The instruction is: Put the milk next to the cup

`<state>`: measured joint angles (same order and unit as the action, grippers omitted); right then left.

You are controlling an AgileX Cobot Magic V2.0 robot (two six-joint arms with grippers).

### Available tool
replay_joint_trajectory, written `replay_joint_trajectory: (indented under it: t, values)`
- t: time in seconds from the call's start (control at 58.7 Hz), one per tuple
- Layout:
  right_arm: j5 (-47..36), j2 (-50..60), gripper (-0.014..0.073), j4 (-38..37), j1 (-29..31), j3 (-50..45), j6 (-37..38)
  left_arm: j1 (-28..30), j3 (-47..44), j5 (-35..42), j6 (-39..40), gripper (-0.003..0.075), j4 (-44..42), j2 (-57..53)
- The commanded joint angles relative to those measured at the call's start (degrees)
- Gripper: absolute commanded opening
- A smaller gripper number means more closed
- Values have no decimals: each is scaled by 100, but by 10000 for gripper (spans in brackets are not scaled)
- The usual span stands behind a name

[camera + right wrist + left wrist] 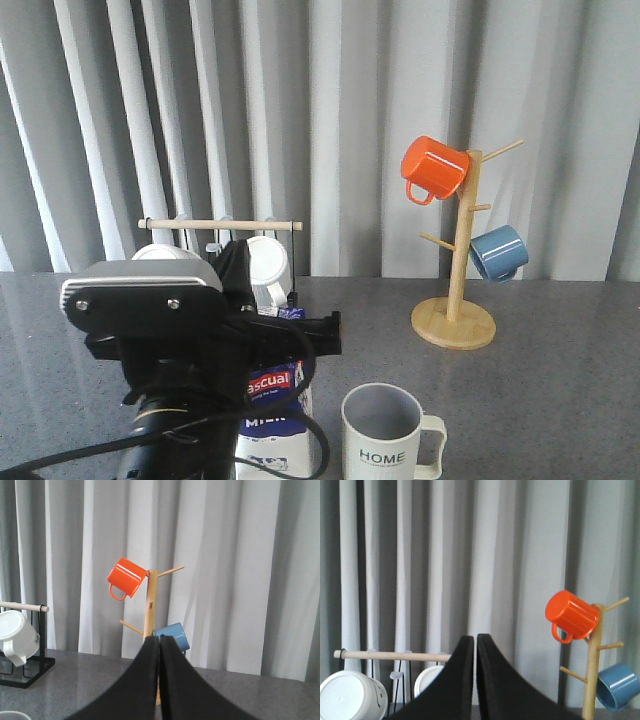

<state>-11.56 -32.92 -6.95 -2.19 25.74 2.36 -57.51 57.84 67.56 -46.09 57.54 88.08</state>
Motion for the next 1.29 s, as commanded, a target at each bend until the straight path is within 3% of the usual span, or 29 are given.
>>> replay_joint_trajectory:
  t: [0.0, 0.085, 0.153, 0.221, 0.392, 0.494, 0.596, 0.733, 0.92, 1.176, 1.278]
  values:
    - [-393, 6, -8, -36, 29, 151, -24, -35, 151, 1117, -17, -8, -277, -279]
    - [-393, 6, -8, -36, 29, 151, -24, -35, 151, 1112, -6, -8, -304, -266]
    - [-393, 6, -8, -36, 29, 151, -24, -74, 151, 1083, 483, -8, -626, -284]
    - [-393, 6, -8, -36, 29, 151, -24, -85, 151, 1117, 1118, -8, -1522, -291]
    - [-393, 6, -8, -36, 29, 151, -24, -59, 151, 910, 2601, -8, -4912, -298]
    - [-392, 6, -9, -36, 29, 151, -24, 39, 157, 476, 3651, -8, -5716, -298]
    - [-398, 6, -9, -36, 29, 151, -24, 39, 157, -894, 4169, -8, -5374, -413]
    - [-409, 6, -9, -44, 17, 151, -24, 105, 157, -3644, 4051, -8, -4444, -990]
    - [-409, 6, -10, -44, 17, 151, -24, 591, 152, -5086, 3155, -8, -4159, -2390]
    - [-409, 6, -8, -44, 17, 151, -24, 2964, 104, -7499, 3611, -8, -4166, -3975]
    - [-409, 6, -8, -44, 17, 151, -24, 3905, -353, -7930, 3694, -8, -4147, -4474]
